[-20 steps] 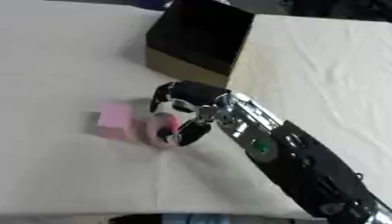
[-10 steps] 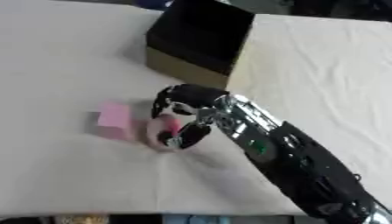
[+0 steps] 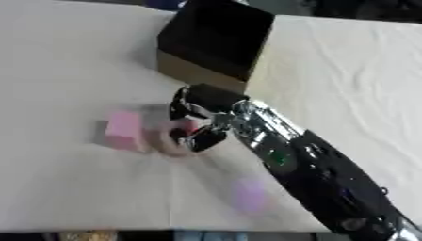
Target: Pick up objects on the table and place them in the box.
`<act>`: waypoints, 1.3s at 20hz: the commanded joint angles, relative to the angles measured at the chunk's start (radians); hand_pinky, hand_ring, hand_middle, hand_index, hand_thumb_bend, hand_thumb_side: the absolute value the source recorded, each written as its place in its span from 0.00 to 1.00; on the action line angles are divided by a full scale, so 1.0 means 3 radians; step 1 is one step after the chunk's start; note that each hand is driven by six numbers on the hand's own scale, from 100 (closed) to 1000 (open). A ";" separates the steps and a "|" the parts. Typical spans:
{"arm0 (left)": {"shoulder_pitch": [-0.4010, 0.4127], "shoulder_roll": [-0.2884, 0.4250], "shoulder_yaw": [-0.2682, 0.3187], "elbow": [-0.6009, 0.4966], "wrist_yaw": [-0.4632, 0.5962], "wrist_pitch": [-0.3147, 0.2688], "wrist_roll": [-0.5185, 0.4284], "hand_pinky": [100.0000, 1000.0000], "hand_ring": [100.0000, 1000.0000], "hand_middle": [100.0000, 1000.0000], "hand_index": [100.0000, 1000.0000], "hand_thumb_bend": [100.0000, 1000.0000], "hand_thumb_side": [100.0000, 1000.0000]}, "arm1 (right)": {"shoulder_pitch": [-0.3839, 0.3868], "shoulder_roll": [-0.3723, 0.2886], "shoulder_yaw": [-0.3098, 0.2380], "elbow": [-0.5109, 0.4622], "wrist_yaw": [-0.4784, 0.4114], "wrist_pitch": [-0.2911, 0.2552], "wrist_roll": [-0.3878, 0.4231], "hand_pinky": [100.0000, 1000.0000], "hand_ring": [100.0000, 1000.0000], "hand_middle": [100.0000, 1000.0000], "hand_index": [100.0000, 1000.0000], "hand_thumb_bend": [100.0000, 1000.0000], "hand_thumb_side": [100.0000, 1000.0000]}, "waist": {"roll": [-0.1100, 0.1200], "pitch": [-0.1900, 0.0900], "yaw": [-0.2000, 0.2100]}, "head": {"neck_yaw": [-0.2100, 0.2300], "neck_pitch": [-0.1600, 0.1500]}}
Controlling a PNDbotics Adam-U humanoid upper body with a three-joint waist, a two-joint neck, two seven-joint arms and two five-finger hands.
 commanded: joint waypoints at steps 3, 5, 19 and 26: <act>-0.0012 0.0069 0.0038 -0.0061 0.0016 -0.0015 0.0014 0.69 0.66 0.66 0.86 0.36 1.00 | -0.0075 -0.0098 -0.0100 -0.0285 -0.0239 0.0159 0.0027 0.69 0.61 0.48 0.47 0.00 0.01 | 0.0034 -0.0055 -0.0016 | -0.0008 0.0018; -0.0013 0.0075 0.0036 -0.0061 0.0015 -0.0017 0.0014 0.68 0.66 0.65 0.86 0.36 1.00 | -0.0119 -0.0136 -0.0142 -0.0409 -0.0327 0.0222 0.0068 0.69 0.61 0.49 0.48 0.00 0.01 | 0.0034 -0.0055 -0.0026 | -0.0017 0.0018; -0.0044 0.0117 0.0009 -0.0061 0.0008 -0.0027 -0.0014 0.68 0.66 0.65 0.86 0.35 1.00 | -0.0836 -0.0796 -0.0876 -0.0618 -0.0755 0.0614 -0.0202 0.70 0.62 0.50 0.48 0.00 0.00 | 0.0049 0.0028 -0.0057 | -0.0085 0.0003; -0.0102 0.0132 -0.0020 -0.0061 0.0005 -0.0043 -0.0048 0.68 0.66 0.65 0.86 0.35 1.00 | -0.1172 -0.0890 -0.1108 -0.0145 -0.0658 0.0623 -0.0470 0.70 0.62 0.50 0.47 0.00 0.00 | 0.0067 0.0094 -0.0023 | -0.0113 -0.0076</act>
